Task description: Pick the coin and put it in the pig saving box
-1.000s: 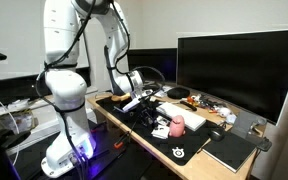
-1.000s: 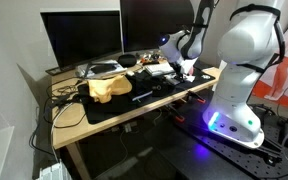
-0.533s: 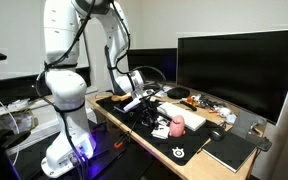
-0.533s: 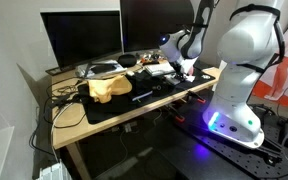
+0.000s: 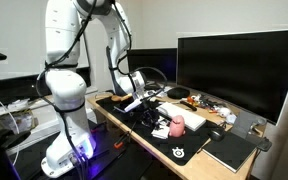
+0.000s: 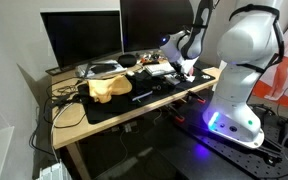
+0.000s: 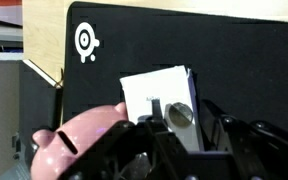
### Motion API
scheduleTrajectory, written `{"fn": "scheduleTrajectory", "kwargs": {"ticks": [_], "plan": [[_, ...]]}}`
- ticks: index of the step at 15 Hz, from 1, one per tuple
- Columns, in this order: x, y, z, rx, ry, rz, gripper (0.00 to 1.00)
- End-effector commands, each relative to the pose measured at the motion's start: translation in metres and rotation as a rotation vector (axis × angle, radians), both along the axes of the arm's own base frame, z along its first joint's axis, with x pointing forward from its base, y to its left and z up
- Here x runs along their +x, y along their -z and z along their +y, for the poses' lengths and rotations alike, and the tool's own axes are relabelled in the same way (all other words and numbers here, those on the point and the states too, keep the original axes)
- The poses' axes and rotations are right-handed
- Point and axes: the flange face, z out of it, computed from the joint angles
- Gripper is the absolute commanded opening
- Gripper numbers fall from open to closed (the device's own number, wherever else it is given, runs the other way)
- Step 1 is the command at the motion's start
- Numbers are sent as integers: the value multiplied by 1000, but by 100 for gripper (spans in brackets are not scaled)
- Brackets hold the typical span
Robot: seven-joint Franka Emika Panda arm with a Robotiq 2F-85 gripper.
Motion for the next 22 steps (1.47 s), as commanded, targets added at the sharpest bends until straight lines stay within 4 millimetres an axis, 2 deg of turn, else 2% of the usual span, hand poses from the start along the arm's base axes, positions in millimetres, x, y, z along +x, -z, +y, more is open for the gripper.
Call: {"fn": "scheduleTrajectory", "kwargs": {"ticks": [1,2,3,12,22], "plan": [[0,3,-3,-19,13,5,13],[0,4,-3,-19,13,7,4],[-1,4,-2,-18,10,8,0],[-6,-4,0,-18,-1,-8,2],[-30,-23,8,-23,-62,-22,0]]}}
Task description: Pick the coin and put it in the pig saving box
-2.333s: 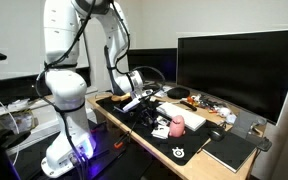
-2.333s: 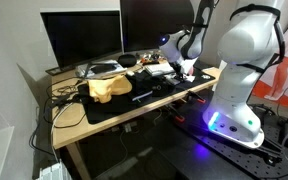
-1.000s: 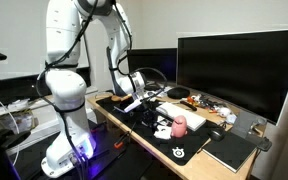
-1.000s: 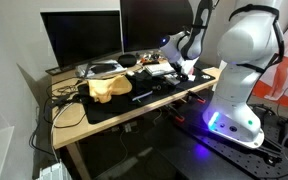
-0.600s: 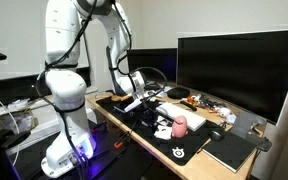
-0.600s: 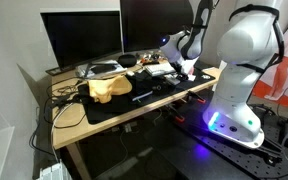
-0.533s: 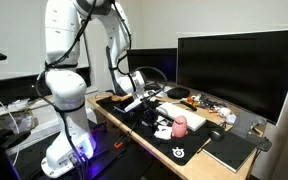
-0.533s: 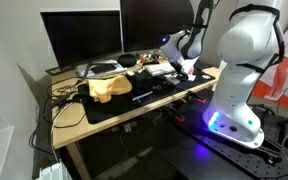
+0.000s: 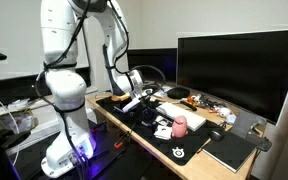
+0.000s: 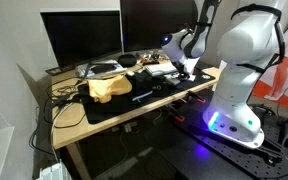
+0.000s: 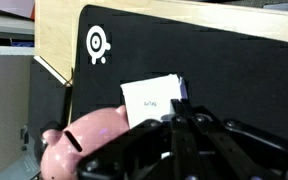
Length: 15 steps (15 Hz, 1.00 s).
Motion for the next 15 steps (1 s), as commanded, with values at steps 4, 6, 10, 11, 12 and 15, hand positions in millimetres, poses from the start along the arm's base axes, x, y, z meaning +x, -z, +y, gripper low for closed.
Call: {"fn": "scheduleTrajectory", "kwargs": {"ticks": [4,6,10,11,12,15], "plan": [[-22,-26,2,-1,-46,-46,0],[-8,-30,-10,-9,-61,-62,0],[-8,-44,-23,-29,-85,-85,0],[-8,-47,-25,-34,-92,-94,0],[-14,-53,-26,-36,-99,-100,0],[-12,-58,-41,-41,-151,-96,0]]}}
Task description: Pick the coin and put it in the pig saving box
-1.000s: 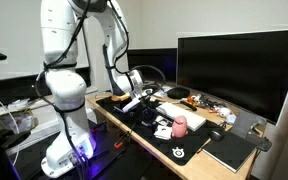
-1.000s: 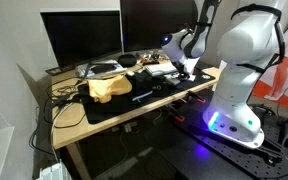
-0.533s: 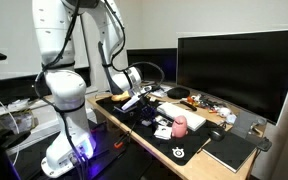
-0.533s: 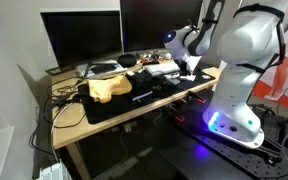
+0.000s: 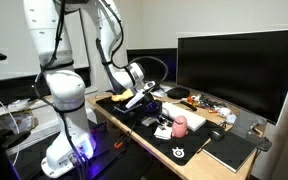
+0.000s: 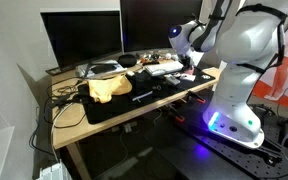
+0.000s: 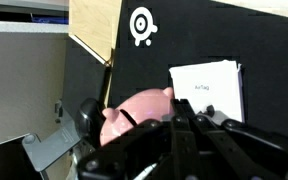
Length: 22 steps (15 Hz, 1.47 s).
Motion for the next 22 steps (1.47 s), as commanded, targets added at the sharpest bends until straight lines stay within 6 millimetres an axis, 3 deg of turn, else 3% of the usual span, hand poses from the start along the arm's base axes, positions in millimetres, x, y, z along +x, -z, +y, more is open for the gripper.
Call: {"fn": "scheduleTrajectory", "kwargs": {"ticks": [1,8,9,11,13,15,22], "plan": [[-12,-17,-13,8,-77,-4,0],[-23,-23,-42,10,-225,46,0],[-35,-26,-38,11,-247,49,0],[-38,-23,-54,3,-281,56,0],[-55,-26,-56,-3,-322,62,0],[-62,-25,-71,-3,-356,72,0],[-95,-31,-81,0,-462,85,0]]}}
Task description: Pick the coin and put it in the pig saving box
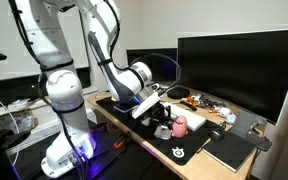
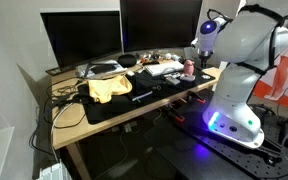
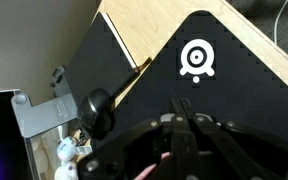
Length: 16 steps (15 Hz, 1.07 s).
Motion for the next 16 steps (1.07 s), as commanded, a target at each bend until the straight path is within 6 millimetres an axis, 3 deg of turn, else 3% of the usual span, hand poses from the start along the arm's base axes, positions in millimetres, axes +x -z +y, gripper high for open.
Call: {"fn": "scheduleTrajectory", "kwargs": {"ticks": [1,6,7,16], "plan": [[-13,-12,0,10,-61,-23,0],[-22,-20,4,66,-98,-56,0],[-14,-11,2,43,-93,-23,0],[-8,-17,11,23,-143,-38,0]]}}
